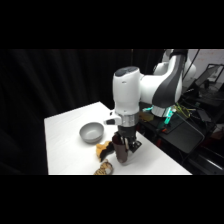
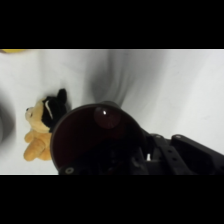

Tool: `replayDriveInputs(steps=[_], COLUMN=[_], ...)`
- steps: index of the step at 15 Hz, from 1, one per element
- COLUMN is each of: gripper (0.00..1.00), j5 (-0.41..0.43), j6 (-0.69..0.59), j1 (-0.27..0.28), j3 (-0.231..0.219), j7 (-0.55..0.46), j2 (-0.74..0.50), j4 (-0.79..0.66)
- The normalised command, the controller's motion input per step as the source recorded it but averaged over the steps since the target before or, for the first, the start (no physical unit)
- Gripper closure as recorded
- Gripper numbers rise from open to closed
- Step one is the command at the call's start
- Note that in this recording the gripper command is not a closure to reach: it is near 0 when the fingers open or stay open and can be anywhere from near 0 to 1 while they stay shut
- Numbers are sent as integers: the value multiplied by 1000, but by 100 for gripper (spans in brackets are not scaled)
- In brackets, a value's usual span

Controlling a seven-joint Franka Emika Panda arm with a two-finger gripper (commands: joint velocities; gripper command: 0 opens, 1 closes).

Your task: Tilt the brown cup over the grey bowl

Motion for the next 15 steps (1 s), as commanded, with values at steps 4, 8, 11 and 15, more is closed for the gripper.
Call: replayDriveInputs(steps=[4, 8, 11, 15], gripper=[21, 20, 0, 0], j5=[-221, -202, -149, -111], j6=[148, 160, 79, -50], j1=[115, 129, 113, 90], j3=[-114, -137, -115, -75], j7=[277, 266, 212, 147], j2=[45, 38, -16, -115], j4=[-6, -15, -7, -11])
